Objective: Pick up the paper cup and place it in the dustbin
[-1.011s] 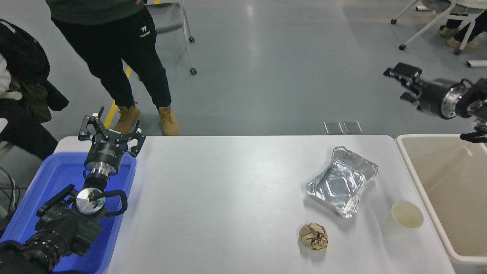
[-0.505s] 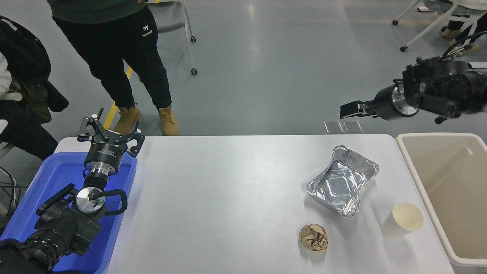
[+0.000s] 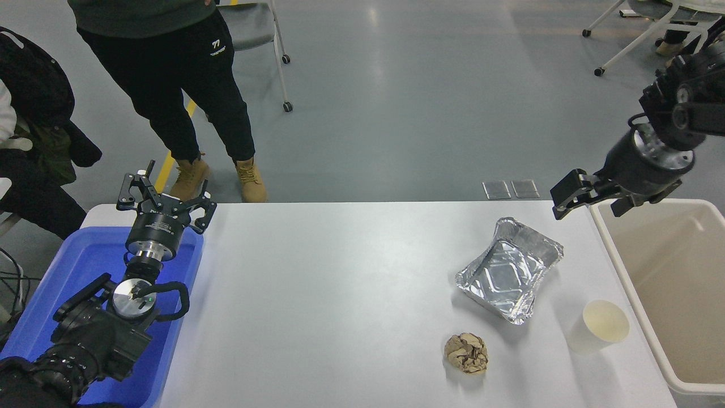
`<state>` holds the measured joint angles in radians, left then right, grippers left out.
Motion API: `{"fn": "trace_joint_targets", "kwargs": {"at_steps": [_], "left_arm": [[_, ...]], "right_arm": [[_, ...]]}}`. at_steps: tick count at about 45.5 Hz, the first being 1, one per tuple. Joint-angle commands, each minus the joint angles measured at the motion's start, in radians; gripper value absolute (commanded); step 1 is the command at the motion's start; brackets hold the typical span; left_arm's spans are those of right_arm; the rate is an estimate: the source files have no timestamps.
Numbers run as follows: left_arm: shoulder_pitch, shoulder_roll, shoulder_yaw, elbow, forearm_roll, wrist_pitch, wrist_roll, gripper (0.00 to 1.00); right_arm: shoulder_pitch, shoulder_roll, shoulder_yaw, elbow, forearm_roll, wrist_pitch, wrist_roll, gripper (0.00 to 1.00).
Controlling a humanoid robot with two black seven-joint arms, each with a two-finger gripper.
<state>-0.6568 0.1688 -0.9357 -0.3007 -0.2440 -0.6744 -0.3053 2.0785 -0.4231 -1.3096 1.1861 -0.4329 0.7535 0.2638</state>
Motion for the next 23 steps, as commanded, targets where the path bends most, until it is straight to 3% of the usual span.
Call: {"fn": "trace_joint_targets", "kwargs": {"at_steps": [1,8,23], "left_arm": [[0.000,0.000,0.000,0.000,0.000,-0.001,0.000,0.99],[-0.001,0.000,0.000,0.000,0.000,-0.001,0.000,0.99],[0.000,0.000,0.000,0.000,0.000,-0.001,0.000,0.99]], "right_arm": [[0.101,-0.036,-0.025,0.046,0.051,0.032,-0.001,1.00],[0.111,-0.033,-0.025,0.038,0.103,0.032,-0.001,1.00],[0.089,-0.033,-0.062,0.036,0.075,0.032,-0.001,1.00]]}}
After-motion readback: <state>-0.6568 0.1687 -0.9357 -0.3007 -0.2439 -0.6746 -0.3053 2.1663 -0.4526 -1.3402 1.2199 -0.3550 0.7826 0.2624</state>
